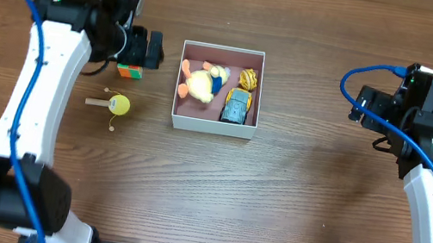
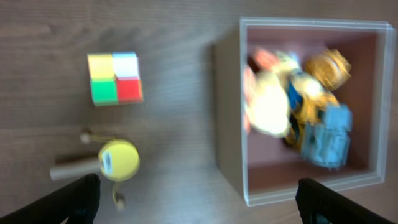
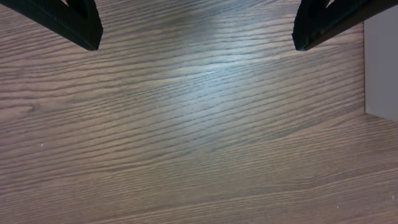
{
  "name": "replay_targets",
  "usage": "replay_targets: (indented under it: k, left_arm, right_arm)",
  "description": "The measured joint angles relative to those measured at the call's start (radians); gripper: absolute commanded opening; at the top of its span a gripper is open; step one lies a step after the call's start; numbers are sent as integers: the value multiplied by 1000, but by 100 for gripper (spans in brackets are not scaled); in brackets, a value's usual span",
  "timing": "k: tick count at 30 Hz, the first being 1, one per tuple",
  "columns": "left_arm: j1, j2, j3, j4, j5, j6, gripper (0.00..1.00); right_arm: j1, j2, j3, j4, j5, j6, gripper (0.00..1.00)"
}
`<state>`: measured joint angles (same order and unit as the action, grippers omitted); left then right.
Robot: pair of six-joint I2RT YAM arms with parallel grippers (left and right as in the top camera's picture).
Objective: Pack container
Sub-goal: 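Move the left gripper over the Rubik's cube and lower toward it, then close the left gripper on the Rubik's cube and lift it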
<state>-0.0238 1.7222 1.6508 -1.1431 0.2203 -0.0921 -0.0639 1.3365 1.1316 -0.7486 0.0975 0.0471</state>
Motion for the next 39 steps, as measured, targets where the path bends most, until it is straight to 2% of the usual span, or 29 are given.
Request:
replay_targets:
  k: [4,16,22,29,39]
  left_arm:
    - [0,68,0,91,-78,-31,100]
    - [0,257,1,126,-227,-52,100]
    - [0,285,1,131,-308,-67,100]
    - [0,317,1,159,-328,-75,100]
    - [0,349,2,182,-255,-90,100]
  right_arm:
    - [0,0,0,0,0,0,100]
    - [0,0,0,0,0,0,100]
    - [0,0,0,0,0,0,100]
    - [0,0,0,-1,0,0,100]
    - [0,0,0,0,0,0,100]
